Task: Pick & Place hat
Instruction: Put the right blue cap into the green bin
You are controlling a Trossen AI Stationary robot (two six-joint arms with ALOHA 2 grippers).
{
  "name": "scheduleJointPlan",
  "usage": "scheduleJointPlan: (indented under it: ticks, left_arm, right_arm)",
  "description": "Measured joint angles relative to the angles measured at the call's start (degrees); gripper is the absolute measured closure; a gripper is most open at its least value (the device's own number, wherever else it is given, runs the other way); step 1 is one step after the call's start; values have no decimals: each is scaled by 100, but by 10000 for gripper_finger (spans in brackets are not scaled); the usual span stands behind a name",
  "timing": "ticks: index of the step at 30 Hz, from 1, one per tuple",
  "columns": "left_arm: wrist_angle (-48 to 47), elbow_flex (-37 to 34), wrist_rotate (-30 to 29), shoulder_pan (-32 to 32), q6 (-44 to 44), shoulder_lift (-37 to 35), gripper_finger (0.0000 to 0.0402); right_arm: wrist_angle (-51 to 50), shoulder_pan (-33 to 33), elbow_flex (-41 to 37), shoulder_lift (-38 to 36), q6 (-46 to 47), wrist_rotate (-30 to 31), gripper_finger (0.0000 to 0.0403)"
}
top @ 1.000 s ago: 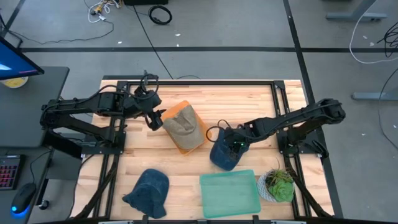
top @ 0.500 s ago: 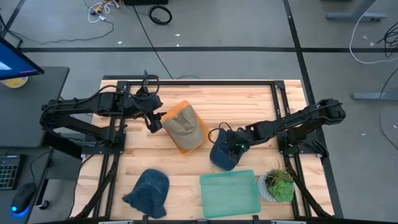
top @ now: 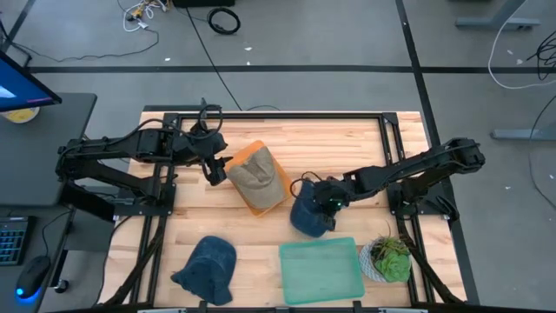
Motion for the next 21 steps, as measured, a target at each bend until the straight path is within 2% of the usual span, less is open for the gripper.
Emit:
scheduleJointPlan:
  ticks: [10,15,21]
  left_arm:
    - [-1,0,-3,0,-2,0,195]
    - [-4,0,-5,0,2,0,195]
    - [-5,0,-3,0,4,0,195]
  right_arm:
    - [-1410,13,1548,-238,-2072,10,399]
    - [-1780,28,2134,-241,-2929,-20,400]
    - [-2003,297,2316,-243,-5029,-771,401]
